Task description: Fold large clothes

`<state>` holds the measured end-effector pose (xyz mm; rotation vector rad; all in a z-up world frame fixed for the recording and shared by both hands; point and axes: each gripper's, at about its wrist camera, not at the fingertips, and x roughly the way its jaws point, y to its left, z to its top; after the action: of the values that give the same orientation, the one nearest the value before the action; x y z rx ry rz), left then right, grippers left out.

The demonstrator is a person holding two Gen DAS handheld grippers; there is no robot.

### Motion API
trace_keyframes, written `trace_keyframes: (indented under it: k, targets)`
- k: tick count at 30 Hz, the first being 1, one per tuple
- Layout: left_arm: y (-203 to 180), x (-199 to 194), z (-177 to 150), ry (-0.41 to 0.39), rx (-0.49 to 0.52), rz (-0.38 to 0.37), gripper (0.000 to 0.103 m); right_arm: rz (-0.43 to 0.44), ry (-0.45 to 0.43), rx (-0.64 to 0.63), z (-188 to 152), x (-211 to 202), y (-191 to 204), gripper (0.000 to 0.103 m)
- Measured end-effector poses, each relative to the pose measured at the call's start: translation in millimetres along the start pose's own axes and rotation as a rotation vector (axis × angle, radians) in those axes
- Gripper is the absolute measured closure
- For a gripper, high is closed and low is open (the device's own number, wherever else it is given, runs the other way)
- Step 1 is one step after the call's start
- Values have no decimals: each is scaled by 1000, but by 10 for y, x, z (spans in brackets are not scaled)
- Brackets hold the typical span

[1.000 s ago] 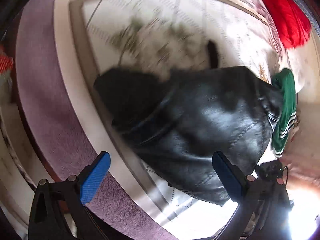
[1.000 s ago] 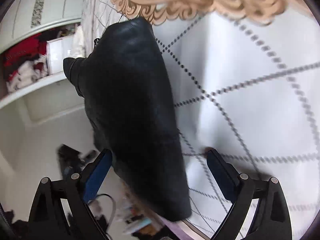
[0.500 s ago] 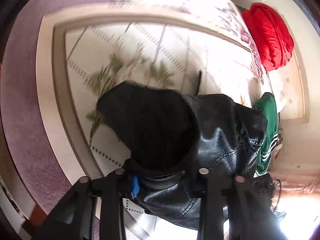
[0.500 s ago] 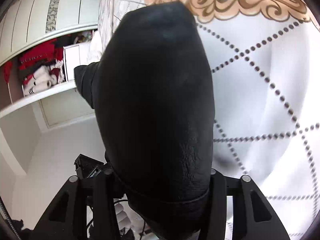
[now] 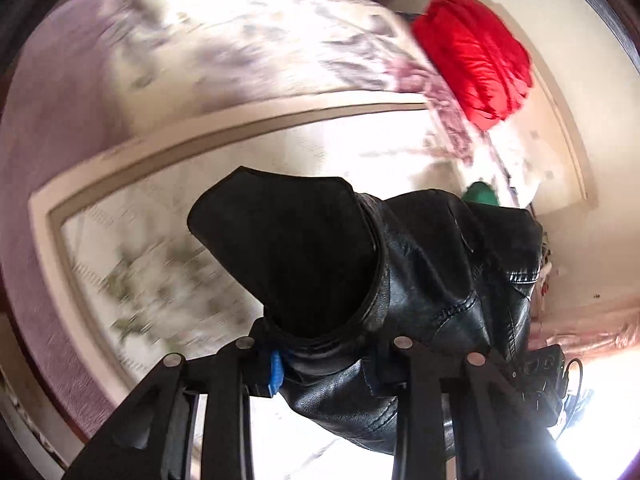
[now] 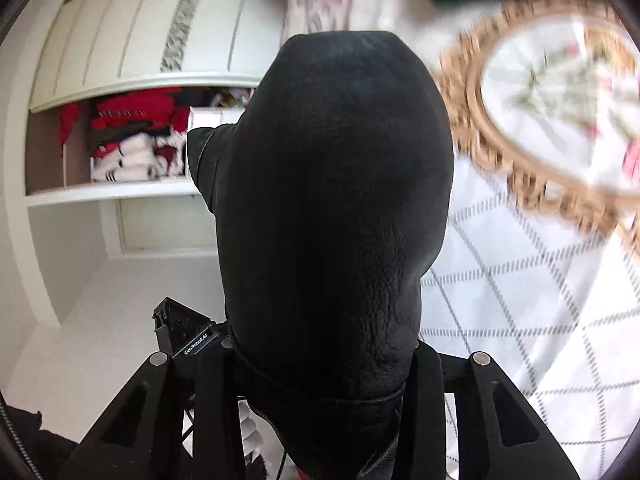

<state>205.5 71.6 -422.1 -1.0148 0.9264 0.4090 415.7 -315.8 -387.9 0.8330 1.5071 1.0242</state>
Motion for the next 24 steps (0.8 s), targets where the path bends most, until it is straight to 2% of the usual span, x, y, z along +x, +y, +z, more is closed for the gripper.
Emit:
trace_keyframes:
  k: [6, 11, 15, 17, 19, 20, 22, 23, 24]
  targets:
    - [-1082, 484, 557, 15, 107, -92, 76, 42, -123, -5, 803, -868, 132, 62]
    - [-2158, 980, 893, 14, 259, -164, 76, 79, -219, 11, 1782, -1769, 17, 62]
    - [-2812, 1631, 1095, 34, 346, -213, 76, 78, -237, -18, 2647, -2350, -174, 62]
    - [-2968, 2006, 1154, 59, 377, -216, 76, 74, -229, -15, 3143, -2456, -424, 62]
    - [-3025, 2414, 1148, 90, 411, -188, 76, 62, -207, 21, 3539, -2522, -790, 61]
    - [-3036, 2672, 1125, 124, 432, -152, 75, 36, -185, 61, 3719, -2549, -1015, 60]
    - [-3027, 3134, 1042, 209, 467, -80, 73, -49, -143, 123, 3951, -2493, -1357, 56]
    - [-2989, 3315, 992, 251, 479, -64, 71, -73, -129, 150, 4025, -2495, -1482, 48]
    - [-2956, 3369, 969, 258, 486, -70, 67, -77, -124, 158, 4065, -2497, -1523, 43]
